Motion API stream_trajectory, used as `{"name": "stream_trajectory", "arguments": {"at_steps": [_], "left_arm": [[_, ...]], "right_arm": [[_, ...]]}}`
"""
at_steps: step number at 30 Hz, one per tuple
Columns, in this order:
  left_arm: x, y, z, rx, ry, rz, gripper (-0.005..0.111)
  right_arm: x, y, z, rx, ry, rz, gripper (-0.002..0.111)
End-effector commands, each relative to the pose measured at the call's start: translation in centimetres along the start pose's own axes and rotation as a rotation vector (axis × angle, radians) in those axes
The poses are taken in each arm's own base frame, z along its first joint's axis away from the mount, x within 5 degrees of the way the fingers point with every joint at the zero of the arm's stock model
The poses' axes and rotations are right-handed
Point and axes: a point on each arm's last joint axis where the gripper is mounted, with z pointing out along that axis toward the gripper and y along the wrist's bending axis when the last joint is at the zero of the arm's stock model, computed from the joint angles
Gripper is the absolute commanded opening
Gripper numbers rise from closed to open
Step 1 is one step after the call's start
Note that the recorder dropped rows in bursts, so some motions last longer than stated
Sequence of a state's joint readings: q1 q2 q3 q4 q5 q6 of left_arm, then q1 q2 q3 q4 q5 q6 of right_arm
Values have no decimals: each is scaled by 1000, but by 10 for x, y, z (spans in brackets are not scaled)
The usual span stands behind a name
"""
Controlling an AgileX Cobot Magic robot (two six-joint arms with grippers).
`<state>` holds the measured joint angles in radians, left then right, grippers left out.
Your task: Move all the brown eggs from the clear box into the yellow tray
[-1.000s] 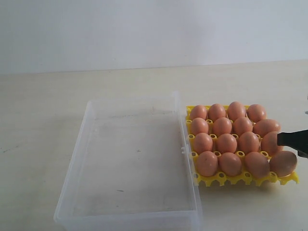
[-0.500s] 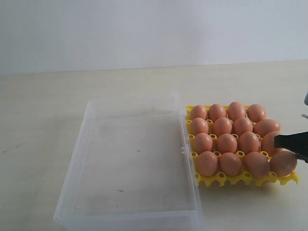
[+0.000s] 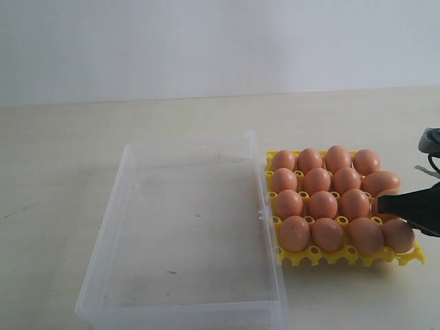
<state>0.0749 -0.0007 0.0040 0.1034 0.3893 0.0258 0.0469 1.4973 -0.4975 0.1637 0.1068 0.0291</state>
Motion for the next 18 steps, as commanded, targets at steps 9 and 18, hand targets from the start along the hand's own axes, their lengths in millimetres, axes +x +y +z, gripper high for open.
{"name": "stream_trajectory", "arguments": {"at_steps": [9, 18], "left_arm": [[-2, 0, 0, 4, -13, -1, 0], [-2, 0, 0, 4, -13, -4, 0]], "right_arm": [[-1, 3, -6, -11, -21, -19, 0], [-23, 2, -49, -34, -203, -1, 0]]}}
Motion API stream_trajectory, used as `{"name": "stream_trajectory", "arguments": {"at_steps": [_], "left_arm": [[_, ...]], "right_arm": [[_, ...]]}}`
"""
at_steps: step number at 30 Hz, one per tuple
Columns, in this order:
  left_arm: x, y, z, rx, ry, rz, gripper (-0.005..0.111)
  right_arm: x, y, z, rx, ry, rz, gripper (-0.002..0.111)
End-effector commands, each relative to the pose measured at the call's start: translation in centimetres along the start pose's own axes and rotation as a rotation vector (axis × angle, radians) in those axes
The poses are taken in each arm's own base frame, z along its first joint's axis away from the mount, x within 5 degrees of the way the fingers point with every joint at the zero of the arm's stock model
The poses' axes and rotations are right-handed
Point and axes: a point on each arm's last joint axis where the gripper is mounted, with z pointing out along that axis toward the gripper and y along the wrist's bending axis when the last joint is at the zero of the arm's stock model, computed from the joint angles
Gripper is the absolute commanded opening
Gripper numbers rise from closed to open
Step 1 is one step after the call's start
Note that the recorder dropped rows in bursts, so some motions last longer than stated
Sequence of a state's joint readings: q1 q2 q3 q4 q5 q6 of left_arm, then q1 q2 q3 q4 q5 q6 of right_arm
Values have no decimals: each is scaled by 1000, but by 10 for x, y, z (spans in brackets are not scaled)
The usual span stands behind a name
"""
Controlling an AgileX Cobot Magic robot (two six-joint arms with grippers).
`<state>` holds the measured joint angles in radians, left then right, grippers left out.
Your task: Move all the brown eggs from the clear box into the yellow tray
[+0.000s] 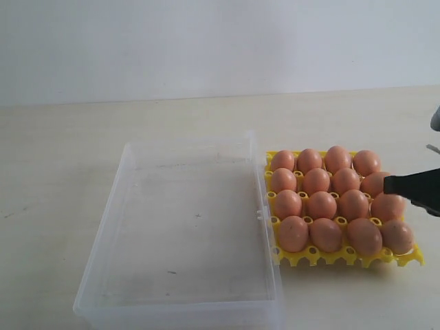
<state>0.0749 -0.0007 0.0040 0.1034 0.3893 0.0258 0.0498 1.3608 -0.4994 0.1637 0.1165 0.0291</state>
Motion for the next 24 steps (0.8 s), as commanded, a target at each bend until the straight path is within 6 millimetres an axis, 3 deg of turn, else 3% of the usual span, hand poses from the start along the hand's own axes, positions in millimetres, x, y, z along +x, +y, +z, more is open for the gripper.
{"name": "stream_trajectory", "arguments": {"at_steps": [1, 7, 14, 20, 24], "left_arm": [[-2, 0, 0, 4, -13, -4, 0], [-2, 0, 0, 4, -13, -4, 0], [-2, 0, 0, 4, -13, -4, 0], [-2, 0, 0, 4, -13, -1, 0], [-2, 0, 0, 4, -13, -1, 0]], "right_arm": [[-18, 0, -23, -11, -96, 2, 0], [-32, 14, -52, -79, -215, 32, 0], [-32, 36, -89, -202, -343, -3, 0], [-30, 37, -125, -244, -473, -53, 0], [-20, 34, -142, -246, -461, -92, 0]]}}
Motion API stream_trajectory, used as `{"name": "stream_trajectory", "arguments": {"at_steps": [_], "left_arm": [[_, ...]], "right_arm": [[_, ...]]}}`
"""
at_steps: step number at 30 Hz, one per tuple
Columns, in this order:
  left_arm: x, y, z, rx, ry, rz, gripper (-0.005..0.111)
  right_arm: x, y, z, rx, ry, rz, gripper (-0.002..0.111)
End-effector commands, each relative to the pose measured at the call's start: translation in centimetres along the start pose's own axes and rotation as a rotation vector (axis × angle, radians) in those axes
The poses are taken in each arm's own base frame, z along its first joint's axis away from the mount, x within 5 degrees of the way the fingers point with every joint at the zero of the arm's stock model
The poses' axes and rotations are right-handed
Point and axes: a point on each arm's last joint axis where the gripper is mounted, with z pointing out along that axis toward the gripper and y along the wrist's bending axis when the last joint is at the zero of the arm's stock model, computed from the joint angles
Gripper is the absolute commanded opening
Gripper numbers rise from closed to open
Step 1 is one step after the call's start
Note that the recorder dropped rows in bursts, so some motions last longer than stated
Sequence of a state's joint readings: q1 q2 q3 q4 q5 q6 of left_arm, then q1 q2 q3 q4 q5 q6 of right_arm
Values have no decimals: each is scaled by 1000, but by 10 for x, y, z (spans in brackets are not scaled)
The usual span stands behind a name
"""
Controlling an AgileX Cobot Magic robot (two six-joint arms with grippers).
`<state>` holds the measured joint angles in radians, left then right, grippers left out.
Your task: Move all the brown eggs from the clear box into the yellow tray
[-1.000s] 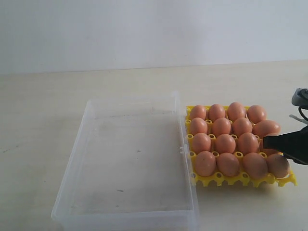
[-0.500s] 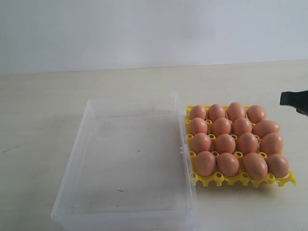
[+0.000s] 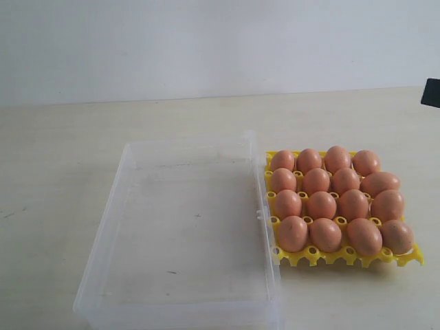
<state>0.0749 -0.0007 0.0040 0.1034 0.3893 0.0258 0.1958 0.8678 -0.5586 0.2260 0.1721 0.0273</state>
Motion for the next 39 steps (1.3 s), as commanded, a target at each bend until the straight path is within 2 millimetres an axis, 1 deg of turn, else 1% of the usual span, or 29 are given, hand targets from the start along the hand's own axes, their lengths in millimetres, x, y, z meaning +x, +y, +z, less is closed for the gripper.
{"name": "stream_trajectory", "arguments": {"at_steps": [1, 8, 11, 15, 20, 25, 28, 31, 34, 35, 39], "left_arm": [[-2, 0, 0, 4, -13, -1, 0], [-2, 0, 0, 4, -13, -4, 0], [-2, 0, 0, 4, -13, -4, 0], [-2, 0, 0, 4, -13, -2, 0], [-2, 0, 0, 4, -13, -2, 0], [-2, 0, 0, 4, -13, -2, 0], [-2, 0, 0, 4, -13, -2, 0], [-2, 0, 0, 4, -13, -2, 0], [-2, 0, 0, 4, -13, -2, 0], [-2, 0, 0, 4, -13, -2, 0], [-2, 0, 0, 4, -13, -2, 0]], "right_arm": [[0, 3, -23, -17, 9, -46, 0], [4, 5, -56, -37, 10, -68, 0], [11, 5, -67, -41, 63, -63, 0], [23, 6, -73, -52, 180, -46, 0], [24, 5, -73, -43, 192, -58, 0], [24, -4, -73, 40, 197, -182, 0], [28, -9, -82, 79, 171, -245, 0], [41, -14, -94, 88, 91, -273, 0], [65, -20, -101, 80, -16, -289, 0], [71, -22, -101, 77, -91, -302, 0], [99, -29, -94, 68, -264, -363, 0]]}}
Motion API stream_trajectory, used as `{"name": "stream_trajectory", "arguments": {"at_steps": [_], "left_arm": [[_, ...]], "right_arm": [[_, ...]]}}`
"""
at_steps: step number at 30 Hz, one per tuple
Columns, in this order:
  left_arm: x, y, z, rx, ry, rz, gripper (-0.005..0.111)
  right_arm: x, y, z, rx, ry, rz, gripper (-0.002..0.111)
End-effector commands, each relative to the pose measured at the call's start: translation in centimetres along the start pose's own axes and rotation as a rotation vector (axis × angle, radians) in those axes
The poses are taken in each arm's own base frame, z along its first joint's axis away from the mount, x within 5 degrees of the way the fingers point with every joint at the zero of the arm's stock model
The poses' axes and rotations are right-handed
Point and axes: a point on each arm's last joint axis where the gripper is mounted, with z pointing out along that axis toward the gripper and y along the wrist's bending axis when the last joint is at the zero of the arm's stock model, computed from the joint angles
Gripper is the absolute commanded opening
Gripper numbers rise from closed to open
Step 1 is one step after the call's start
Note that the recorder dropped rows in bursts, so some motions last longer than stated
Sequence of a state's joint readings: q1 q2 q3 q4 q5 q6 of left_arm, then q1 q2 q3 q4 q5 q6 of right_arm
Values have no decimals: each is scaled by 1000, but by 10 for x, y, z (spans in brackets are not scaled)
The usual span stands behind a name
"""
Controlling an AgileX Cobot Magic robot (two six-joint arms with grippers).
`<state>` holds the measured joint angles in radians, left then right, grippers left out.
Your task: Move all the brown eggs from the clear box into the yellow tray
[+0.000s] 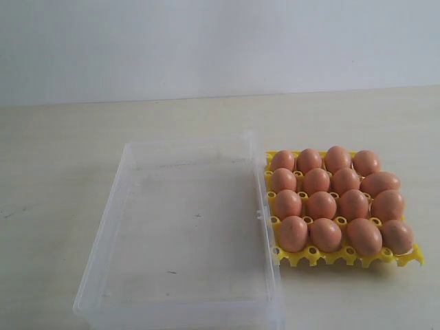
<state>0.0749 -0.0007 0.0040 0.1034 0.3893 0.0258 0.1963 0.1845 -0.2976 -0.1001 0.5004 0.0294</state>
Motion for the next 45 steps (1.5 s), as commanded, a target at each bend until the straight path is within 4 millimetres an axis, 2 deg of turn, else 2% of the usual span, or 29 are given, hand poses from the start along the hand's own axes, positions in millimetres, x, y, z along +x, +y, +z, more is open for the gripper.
{"name": "stream_trajectory", "arguments": {"at_steps": [1, 5, 8, 11, 15, 29, 35, 42, 45], "left_arm": [[-2, 0, 0, 4, -13, -2, 0], [-2, 0, 0, 4, -13, -2, 0], [-2, 0, 0, 4, -13, -2, 0], [-2, 0, 0, 4, -13, -2, 0], [-2, 0, 0, 4, -13, -2, 0], [-2, 0, 0, 4, -13, -2, 0], [-2, 0, 0, 4, -13, -2, 0], [-2, 0, 0, 4, -13, -2, 0], [-2, 0, 0, 4, -13, -2, 0]], "right_arm": [[29, 3, 6, 10, -189, -51, 0], [62, 3, 16, 40, -158, -39, 0], [66, 1, 17, 84, -112, -17, 0], [66, 0, 17, 108, -115, 25, 0], [66, 1, 17, 96, -117, 172, 0], [67, 1, 17, 96, -112, 171, 0], [67, 1, 17, 100, -109, 110, 0], [67, 1, 17, 100, -109, 112, 0], [67, 1, 17, 96, -112, 170, 0]]}}
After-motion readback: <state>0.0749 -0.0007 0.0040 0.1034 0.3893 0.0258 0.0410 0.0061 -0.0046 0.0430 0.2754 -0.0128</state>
